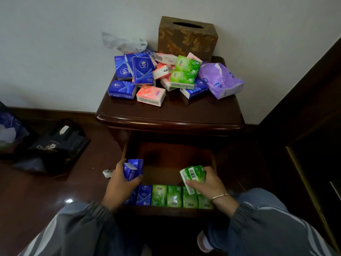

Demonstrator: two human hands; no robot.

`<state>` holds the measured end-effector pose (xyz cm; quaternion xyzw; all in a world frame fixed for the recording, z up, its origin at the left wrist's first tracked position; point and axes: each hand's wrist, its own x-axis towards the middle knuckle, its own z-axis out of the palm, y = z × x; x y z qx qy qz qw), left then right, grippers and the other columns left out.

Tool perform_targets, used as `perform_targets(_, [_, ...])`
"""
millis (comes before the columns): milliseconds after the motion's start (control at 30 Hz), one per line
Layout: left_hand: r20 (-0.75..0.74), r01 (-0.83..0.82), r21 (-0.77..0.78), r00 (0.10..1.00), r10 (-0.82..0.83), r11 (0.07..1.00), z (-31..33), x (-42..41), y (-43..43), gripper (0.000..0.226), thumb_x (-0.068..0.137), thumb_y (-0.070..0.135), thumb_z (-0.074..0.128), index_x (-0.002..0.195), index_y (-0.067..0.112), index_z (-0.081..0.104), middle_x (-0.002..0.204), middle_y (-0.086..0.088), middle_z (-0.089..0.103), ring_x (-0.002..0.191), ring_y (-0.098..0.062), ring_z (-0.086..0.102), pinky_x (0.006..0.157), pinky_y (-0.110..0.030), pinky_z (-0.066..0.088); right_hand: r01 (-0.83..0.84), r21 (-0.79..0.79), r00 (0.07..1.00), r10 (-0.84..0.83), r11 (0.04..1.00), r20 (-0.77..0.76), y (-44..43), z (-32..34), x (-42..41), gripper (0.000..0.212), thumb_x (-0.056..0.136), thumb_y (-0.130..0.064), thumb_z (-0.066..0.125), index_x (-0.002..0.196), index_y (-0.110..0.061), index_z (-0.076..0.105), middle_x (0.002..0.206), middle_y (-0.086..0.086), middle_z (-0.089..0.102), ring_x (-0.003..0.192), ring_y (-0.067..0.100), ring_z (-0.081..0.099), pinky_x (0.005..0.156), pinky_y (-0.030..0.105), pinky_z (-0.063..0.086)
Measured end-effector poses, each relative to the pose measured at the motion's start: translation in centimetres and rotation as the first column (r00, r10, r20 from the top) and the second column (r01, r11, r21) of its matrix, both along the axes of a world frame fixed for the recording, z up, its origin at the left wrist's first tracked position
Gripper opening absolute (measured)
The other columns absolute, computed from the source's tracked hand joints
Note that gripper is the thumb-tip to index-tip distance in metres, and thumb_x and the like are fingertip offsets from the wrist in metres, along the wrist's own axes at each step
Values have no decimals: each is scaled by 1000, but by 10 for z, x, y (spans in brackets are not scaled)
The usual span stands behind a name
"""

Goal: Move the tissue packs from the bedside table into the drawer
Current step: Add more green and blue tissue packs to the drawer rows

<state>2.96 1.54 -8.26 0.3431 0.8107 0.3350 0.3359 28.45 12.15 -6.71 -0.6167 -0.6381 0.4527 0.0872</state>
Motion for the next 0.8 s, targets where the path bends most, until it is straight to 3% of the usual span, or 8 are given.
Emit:
perform_targets(133, [-74,89,-71,993,-95,993,-15,-7,7,97,71,32,80,147,25,21,95,18,48,78,-5,54,69,-27,43,-2,-52,1000,2,999,8,2,-23,-6,54,67,-40,79,104,-20,46,88,-7,62,81,14,62,70,28,50])
perform_targets(267, [-179,194,-188,957,-228,963,-21,-9,29,83,71,40,76,139,27,30,111,0,49,93,-21,59,77,-32,45,18,-90,1000,-19,996,-4,7,-35,-5,56,66,-42,80,106,-21,46,85,-11,60,76,11,60,60,23,45])
perform_targets(367, [-227,253,-348,911,-344,902,-25,-6,54,71,74,41,72,133,25,35,114,-11,49,98,-32,59,85,-40,50,46,-99,999,-48,994,-18,12,-38,-5,54,65,-44,80,102,-23,46,85,-11,62,77,10,62,67,27,50])
perform_targets(500, [-234,232,-528,885,-403,817,-37,-5,81,75,80,41,68,138,19,26,130,-16,42,108,-35,57,90,-45,50,62,-117,995,-71,991,-73,16,-38,-4,52,65,-45,79,100,-25,46,88,-10,63,79,9,63,73,31,54])
perform_targets(800, [-174,281,-572,877,-449,770,-74,4,79,69,85,50,61,133,11,32,133,-22,43,111,-36,57,88,-42,49,35,-106,996,-44,994,-83,20,-35,-3,60,66,-48,77,109,-24,43,95,-10,61,87,14,62,80,34,53])
